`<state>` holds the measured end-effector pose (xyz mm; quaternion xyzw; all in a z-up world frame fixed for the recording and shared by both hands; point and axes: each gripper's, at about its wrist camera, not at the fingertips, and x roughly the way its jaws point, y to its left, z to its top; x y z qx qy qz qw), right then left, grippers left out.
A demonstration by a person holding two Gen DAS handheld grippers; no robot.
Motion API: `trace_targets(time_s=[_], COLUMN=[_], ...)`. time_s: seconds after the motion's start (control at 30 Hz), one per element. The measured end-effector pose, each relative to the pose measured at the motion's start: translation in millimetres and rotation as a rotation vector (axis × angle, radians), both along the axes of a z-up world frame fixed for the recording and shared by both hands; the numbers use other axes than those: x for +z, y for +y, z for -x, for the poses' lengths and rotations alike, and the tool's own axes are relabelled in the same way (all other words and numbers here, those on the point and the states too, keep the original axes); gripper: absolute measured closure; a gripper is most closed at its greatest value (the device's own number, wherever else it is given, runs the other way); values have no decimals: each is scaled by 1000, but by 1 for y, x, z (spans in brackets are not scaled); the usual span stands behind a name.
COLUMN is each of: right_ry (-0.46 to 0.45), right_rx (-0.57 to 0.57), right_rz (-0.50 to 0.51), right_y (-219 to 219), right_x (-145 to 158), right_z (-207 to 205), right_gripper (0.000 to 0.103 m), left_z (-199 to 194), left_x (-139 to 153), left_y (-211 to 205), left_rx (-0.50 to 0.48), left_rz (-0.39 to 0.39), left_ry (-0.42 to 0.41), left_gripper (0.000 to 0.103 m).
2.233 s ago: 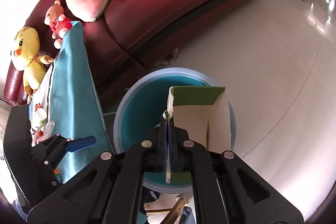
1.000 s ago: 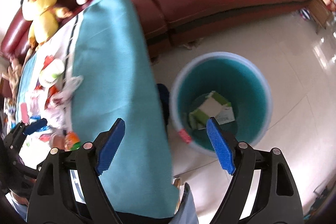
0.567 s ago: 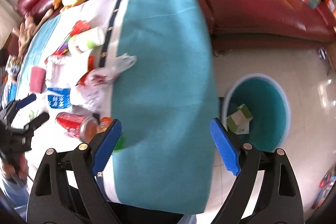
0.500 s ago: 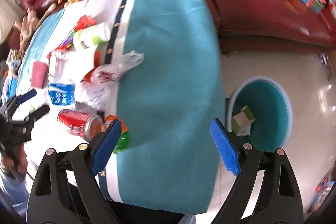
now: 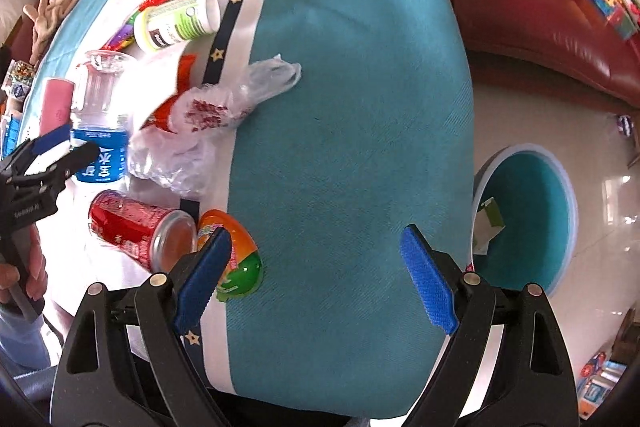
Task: Collect trash
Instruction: 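Return both tools to the table and reach toward the water bottle, then grasp the water bottle with the left tool while the right tool grasps the Coke can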
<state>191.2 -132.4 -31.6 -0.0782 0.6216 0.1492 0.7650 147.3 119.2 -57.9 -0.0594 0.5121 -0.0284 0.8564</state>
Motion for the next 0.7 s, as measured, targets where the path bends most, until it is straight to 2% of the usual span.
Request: trace_targets(time_s=[0.2, 0.23, 0.3, 0.4, 0.53, 0.7], right_ry=[26, 28, 34, 35, 10, -16], right_rx=[-13, -15, -15, -5, 63, 242], right_rz=[2, 1, -1, -4, -15, -50], right_y=[-6, -6, -7, -5, 10, 52], right_x=[-13, -15, -18, -20, -10, 12], right_z=[-9, -10, -11, -12, -5, 14], right_gripper=[21, 21, 21, 21, 21, 21], left_z=[-9, -9, -9, -5, 7, 32], left_x=[-16, -18, -22, -17, -8, -2], left_y=[-6, -7, -7, -6, 5, 26], left_rx=[-19, -21, -36, -36, -28, -12], left_rz=[10, 9, 35, 3, 15, 38], left_ry=[22, 20, 26, -7, -24, -9], left_gripper=[9, 13, 36, 36, 36, 36])
